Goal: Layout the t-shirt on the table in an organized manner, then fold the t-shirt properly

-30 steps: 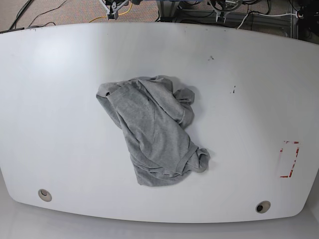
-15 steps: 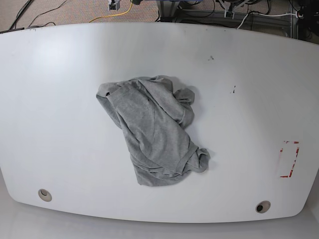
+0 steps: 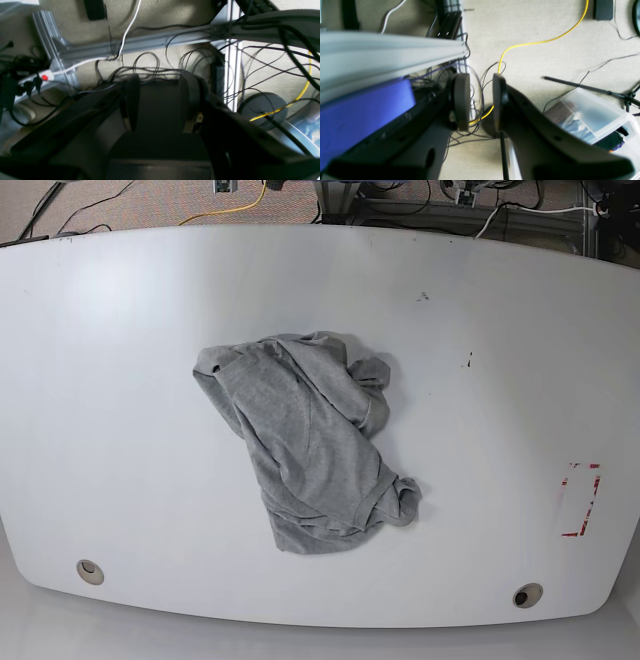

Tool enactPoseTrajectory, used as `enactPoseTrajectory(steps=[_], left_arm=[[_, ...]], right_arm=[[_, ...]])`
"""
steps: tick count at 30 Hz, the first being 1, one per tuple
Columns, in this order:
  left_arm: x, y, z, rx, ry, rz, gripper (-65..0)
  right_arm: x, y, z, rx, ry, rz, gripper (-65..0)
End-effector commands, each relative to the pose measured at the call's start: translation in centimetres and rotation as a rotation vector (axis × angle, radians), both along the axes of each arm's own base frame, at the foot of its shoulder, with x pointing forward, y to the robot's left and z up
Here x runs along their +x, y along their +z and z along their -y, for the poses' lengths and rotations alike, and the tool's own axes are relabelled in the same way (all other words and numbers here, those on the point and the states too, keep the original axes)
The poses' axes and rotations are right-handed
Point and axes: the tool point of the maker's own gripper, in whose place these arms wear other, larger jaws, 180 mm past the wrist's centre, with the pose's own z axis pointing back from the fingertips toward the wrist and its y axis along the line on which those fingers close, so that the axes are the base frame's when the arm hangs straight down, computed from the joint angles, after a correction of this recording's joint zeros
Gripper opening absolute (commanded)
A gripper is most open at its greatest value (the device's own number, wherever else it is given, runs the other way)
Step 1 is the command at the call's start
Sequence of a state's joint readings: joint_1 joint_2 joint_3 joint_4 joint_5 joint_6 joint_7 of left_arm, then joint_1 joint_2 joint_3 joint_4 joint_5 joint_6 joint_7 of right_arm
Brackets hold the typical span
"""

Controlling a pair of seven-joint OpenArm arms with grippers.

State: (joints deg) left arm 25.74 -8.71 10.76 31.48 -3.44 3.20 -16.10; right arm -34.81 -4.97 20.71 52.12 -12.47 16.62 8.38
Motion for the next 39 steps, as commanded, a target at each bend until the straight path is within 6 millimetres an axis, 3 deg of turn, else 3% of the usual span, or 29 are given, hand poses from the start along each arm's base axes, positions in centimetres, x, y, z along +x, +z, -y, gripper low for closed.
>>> enactPoseTrajectory(steps=[1,7,19,29,39], left_arm=[[-0.2,1.0,0.0,-0.006,-0.015,0.034,-40.8],[-1.1,2.6,-0.2,-0.013,-0.036,0.060,-40.8],[-1.4,7.5,-2.5,0.021,0.011,0.163,-40.8],[-0.9,12.6,-2.5,0.018,0.010,0.260,-40.8],[-0.6,18.1,-1.9,0.011,0.003,0.336,-40.8]], right_arm=[[0.3,1.6,1.1,-0.030,0.009,0.042,-50.6],[-0.1,4.0,1.7,-0.064,0.022,0.079,-50.6],[-1.9,7.5,2.2,-0.069,0.051,0.101,-50.6],[-0.8,10.8,1.6,0.035,0.011,0.117,-50.6],[1.2,16.1,1.0,0.069,0.097,0.173,-50.7]])
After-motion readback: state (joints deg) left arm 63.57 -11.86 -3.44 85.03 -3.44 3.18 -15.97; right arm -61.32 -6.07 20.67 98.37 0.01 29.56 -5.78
